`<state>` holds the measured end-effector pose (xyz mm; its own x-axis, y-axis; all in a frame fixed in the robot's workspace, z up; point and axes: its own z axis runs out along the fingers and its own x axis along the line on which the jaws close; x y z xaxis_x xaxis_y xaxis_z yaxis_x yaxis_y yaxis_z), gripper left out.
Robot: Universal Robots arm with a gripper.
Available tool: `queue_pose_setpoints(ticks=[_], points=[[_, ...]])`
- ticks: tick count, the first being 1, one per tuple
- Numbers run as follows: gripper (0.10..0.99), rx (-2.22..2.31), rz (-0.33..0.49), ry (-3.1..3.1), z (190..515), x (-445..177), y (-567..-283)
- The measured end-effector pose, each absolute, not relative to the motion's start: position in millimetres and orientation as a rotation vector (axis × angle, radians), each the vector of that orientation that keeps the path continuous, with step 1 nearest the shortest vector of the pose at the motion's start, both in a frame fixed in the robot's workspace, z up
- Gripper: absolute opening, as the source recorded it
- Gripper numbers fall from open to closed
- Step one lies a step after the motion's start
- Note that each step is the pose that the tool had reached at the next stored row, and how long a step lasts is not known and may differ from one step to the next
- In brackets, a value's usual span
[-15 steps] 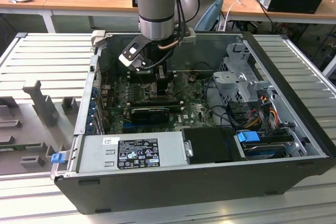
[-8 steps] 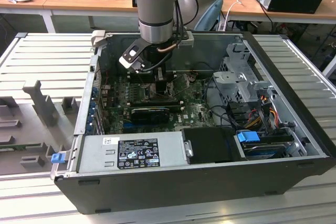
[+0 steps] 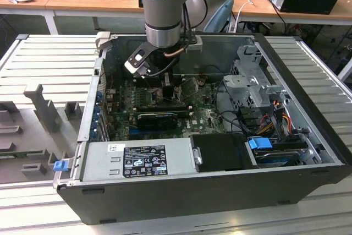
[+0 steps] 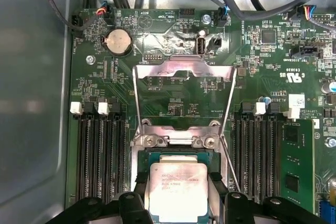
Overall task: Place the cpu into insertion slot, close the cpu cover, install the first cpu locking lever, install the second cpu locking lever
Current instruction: 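Place the cpu into insertion slot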
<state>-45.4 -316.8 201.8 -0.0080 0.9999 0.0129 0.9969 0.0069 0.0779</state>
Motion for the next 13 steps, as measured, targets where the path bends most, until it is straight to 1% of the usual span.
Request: queue_pose_setpoints(ticks=[2,3,8,9,10,11,12,13], points=[[0.541,2.182,0.1,2.194,201.2,-45.4,-316.8],[0.608,2.183,0.101,2.194,201.1,-45.4,-316.8],[0.608,2.183,0.101,2.194,206.2,-45.4,-316.8],[0.592,2.183,0.101,2.194,207.2,-45.4,-316.8],[0.525,2.183,0.101,2.194,208.3,-45.4,-316.8],[0.4,2.183,0.101,2.194,209.3,-45.4,-316.8],[0.341,2.183,0.101,2.194,210.1,-45.4,-316.8],[0.341,2.183,0.101,2.194,210.9,-45.4,-316.8]])
